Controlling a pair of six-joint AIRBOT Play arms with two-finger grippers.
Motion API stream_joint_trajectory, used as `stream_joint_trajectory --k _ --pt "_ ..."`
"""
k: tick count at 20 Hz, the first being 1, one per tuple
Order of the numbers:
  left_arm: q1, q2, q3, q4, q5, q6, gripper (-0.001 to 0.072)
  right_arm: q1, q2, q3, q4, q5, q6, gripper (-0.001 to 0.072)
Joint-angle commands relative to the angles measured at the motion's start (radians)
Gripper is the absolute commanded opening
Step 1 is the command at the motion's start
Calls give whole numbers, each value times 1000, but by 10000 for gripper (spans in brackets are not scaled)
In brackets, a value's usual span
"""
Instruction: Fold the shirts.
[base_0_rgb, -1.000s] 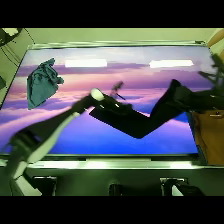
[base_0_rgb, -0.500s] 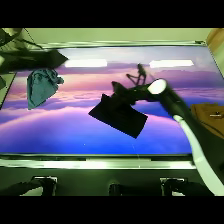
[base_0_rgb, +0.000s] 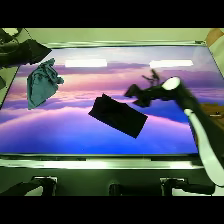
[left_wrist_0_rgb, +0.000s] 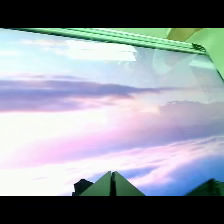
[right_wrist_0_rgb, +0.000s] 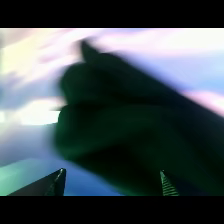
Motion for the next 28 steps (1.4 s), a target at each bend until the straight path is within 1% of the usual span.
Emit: stream_joint_trajectory --k 1,2,3,4,6,7,9,10,11,12,13,15,17,18,21,23,26,28 --pt "2 2 0 31 -2 0 26 -170 95 -108 -309 266 22 674" --pt "2 2 0 32 -2 0 27 -188 127 -217 -293 247 22 674" --pt "2 2 0 32 -2 0 27 -188 150 -325 -238 182 18 674" --pt "1 0 0 31 -2 0 27 -184 160 -426 -129 95 -17 674" --pt "0 -3 0 29 -2 -1 27 -170 156 -558 153 -78 -135 674" --pt "0 -5 0 29 -3 -1 27 -154 147 -593 233 -151 -160 674" --pt "0 -8 0 29 -3 -1 27 -95 109 -609 248 -253 -139 673" --pt "0 -9 0 29 -3 -1 27 -63 85 -608 262 -272 -124 671" --pt "0 -10 0 29 -3 -1 27 -36 64 -607 285 -298 -126 572" --pt "0 -10 0 29 -3 -1 27 -27 59 -599 295 -328 -128 292" --pt "0 -10 0 29 -3 -1 27 -35 68 -579 299 -343 -128 41" --pt "0 -10 0 30 -3 0 27 -88 123 -490 288 -324 -172 42" --pt "0 -12 0 30 -2 5 27 -184 193 -338 238 -225 -183 42" --pt "0 -14 0 30 -2 11 27 -242 218 -248 200 -146 -168 42" --pt "0 -22 0 30 -2 11 27 -449 246 56 47 125 -61 42" --pt "0 -24 0 30 -2 11 27 -584 246 219 -37 249 -35 42" --pt "0 -24 0 30 -2 11 27 -773 246 367 -100 335 -11 42" --pt "0 -24 0 29 -2 18 27 -897 246 396 -106 365 18 42"
